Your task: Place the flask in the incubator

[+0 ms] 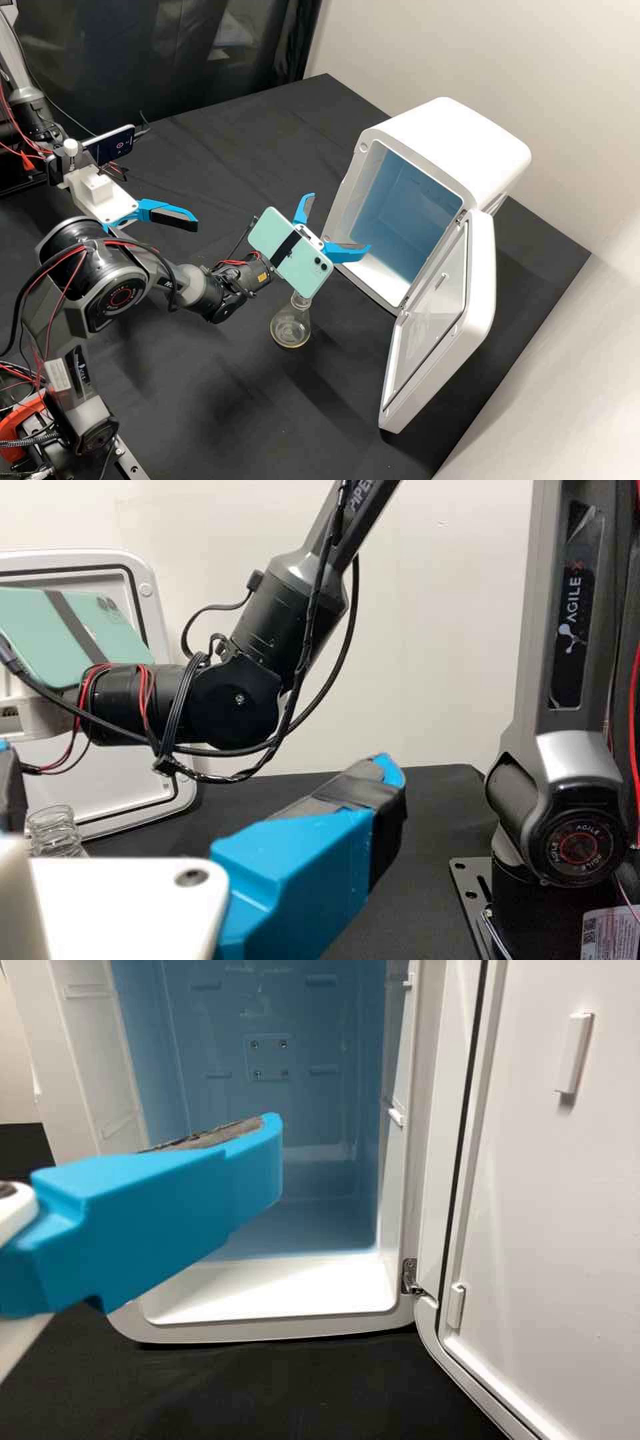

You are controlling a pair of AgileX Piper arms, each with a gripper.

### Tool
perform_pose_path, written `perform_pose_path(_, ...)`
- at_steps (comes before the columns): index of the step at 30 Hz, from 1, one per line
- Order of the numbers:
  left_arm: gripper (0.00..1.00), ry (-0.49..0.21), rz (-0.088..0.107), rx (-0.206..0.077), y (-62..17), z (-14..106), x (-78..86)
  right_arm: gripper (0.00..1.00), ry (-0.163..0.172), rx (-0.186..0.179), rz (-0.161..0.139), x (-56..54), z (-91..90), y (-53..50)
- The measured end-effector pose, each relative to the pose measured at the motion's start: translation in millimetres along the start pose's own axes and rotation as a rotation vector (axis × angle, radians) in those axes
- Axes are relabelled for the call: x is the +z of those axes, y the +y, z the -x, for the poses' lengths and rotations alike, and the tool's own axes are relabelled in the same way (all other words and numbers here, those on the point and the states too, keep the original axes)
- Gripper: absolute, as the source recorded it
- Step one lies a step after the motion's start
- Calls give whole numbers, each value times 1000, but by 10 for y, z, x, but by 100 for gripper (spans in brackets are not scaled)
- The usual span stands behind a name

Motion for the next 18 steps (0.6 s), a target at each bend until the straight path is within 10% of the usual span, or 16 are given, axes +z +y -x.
perform_pose_path(12,100,0,0,-3,-7,5,-1,100,0,0,0,0,0,0)
perform_pose_path(18,100,24,0,-47,-121,121,-115,100,0,0,0,0,0,0)
